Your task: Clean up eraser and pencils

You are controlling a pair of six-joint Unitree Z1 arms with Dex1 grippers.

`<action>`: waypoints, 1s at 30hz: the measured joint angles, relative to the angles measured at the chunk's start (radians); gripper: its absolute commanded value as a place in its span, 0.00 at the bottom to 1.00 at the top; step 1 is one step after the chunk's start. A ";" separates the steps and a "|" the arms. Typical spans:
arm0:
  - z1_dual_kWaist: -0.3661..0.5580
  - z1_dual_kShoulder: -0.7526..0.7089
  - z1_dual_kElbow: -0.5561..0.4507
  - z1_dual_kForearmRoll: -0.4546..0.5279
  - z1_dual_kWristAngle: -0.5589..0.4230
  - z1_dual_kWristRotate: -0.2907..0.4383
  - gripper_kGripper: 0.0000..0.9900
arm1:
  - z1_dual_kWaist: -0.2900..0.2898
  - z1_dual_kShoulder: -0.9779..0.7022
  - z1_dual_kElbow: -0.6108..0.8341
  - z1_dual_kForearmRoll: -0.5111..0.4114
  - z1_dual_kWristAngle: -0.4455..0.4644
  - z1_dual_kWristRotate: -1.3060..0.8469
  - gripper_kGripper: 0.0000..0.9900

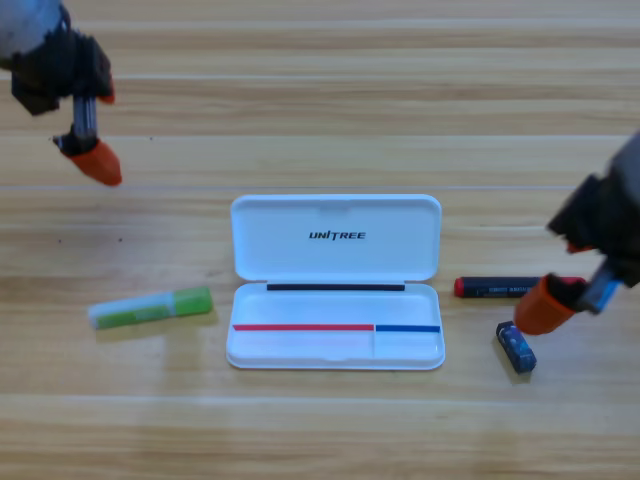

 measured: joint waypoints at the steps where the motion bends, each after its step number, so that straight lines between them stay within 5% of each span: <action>1: 0.006 0.011 0.009 0.000 -0.010 0.000 0.97 | -0.003 0.024 -0.006 0.000 0.000 0.006 0.96; 16: -0.011 0.083 0.171 -0.033 -0.065 -0.054 0.97 | -0.058 0.311 -0.070 0.001 0.015 0.145 0.90; 20: -0.027 0.109 0.188 -0.043 -0.072 -0.079 0.97 | -0.071 0.346 -0.076 0.001 0.015 0.145 0.82; 23: -0.048 0.112 0.203 -0.063 -0.074 -0.085 0.97 | -0.076 0.356 -0.091 0.001 0.031 0.145 0.67; 28: -0.070 0.131 0.213 -0.099 -0.074 -0.092 0.97 | -0.085 0.368 -0.103 0.002 0.069 0.141 0.09; 30: -0.077 0.140 0.236 -0.119 -0.074 -0.093 0.97 | -0.090 0.369 -0.104 0.001 0.088 0.130 0.00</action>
